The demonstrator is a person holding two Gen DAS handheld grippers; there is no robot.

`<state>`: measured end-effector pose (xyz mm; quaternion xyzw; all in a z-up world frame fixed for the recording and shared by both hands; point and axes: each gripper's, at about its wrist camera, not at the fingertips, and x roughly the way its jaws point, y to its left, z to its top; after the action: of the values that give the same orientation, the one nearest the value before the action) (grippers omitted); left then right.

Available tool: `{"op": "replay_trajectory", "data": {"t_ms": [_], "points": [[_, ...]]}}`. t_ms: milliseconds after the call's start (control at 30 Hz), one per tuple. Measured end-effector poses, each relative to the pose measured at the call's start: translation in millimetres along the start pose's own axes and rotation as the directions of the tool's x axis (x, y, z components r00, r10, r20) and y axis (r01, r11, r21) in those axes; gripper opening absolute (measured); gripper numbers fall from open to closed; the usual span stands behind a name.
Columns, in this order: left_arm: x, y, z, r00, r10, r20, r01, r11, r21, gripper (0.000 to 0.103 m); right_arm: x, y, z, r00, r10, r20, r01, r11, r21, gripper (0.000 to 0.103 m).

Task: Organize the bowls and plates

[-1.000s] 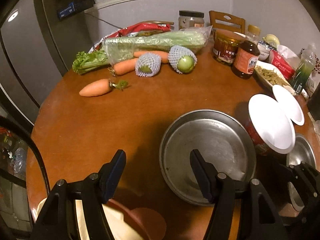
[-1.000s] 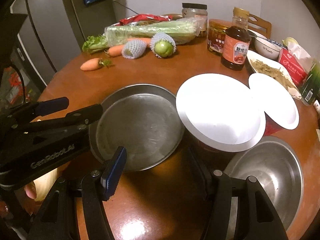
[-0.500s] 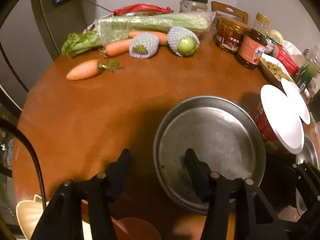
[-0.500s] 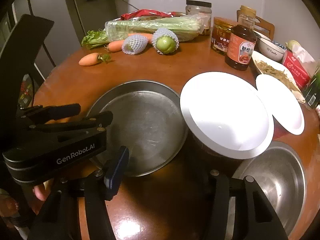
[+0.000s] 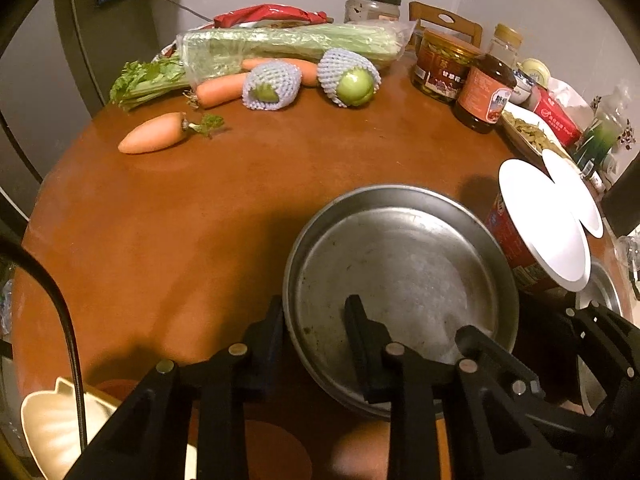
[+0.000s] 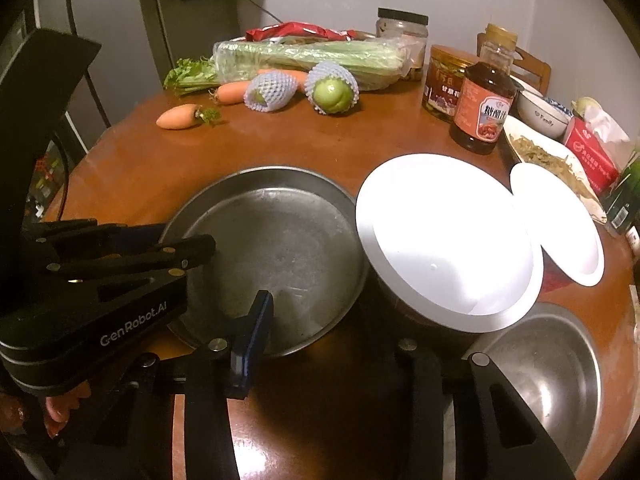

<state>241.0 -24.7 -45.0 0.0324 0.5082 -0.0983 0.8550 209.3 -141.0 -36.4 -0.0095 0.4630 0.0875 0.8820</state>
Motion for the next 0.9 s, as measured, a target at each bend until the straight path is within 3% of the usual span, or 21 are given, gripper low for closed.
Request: {"op": "replay_trajectory", "data": {"t_ms": [900], "points": [[-79.2,19.0,-31.6,0.990,0.035,0.135,-0.029,0.998,-0.050,0.030,-55.3,31.6,-10.9,0.992,0.069,0.108,-0.060,0.995,-0.083,0.043]]}}
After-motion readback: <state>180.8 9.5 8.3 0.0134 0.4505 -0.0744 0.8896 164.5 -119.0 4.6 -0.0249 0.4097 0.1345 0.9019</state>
